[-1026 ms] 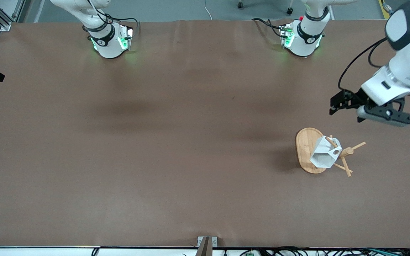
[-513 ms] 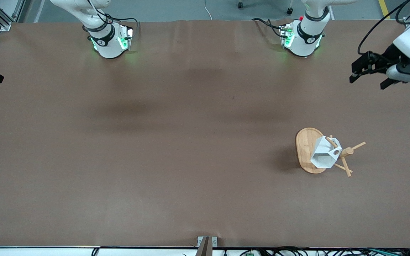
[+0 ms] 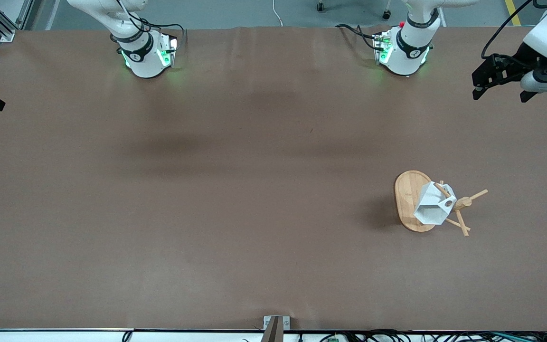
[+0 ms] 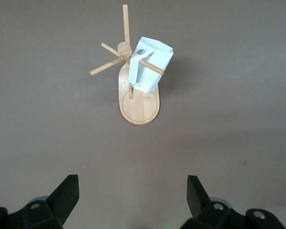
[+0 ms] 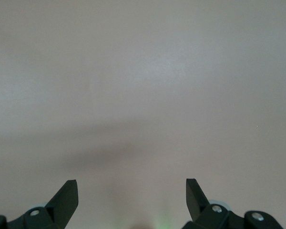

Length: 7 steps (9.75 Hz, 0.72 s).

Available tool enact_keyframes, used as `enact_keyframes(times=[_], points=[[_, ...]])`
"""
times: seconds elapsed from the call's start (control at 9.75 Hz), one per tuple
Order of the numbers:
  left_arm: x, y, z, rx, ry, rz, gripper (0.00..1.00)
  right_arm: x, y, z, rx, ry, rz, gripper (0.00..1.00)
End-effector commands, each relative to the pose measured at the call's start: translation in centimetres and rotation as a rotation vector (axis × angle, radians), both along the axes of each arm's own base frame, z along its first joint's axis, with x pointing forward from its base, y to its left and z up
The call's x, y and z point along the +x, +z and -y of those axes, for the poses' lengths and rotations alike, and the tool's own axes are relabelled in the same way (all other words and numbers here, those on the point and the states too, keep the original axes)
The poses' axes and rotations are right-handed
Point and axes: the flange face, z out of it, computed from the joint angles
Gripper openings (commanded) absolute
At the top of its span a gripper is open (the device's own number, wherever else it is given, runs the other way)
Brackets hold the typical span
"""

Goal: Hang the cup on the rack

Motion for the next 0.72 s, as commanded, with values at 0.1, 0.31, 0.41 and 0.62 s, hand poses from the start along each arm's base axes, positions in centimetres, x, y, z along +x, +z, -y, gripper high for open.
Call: enact_keyframes(times=[0.1,0.31,0.41,0.62], points=[[0.93,-1.73,0.52,0.014,0.016,-0.055,1.00,0.00,0.28,0.07,-0.007,0.011,0.000,1.00],[1.01,-1.83,0.56,0.027,0.004,-0.055,1.00,-0.01,0.16,0.22,-0.006,0.008,-0.006,1.00],[1.01,-1.83,0.59,0.025,0.000,-0.055,1.00,-0.01,0.16,0.23,-0.006,0.008,-0.006,1.00],[0.96,-1.76,0.47,0.022,0.003,-0.056,1.00,-0.03,0.17,-0.04,-0.004,0.005,-0.006,1.00]])
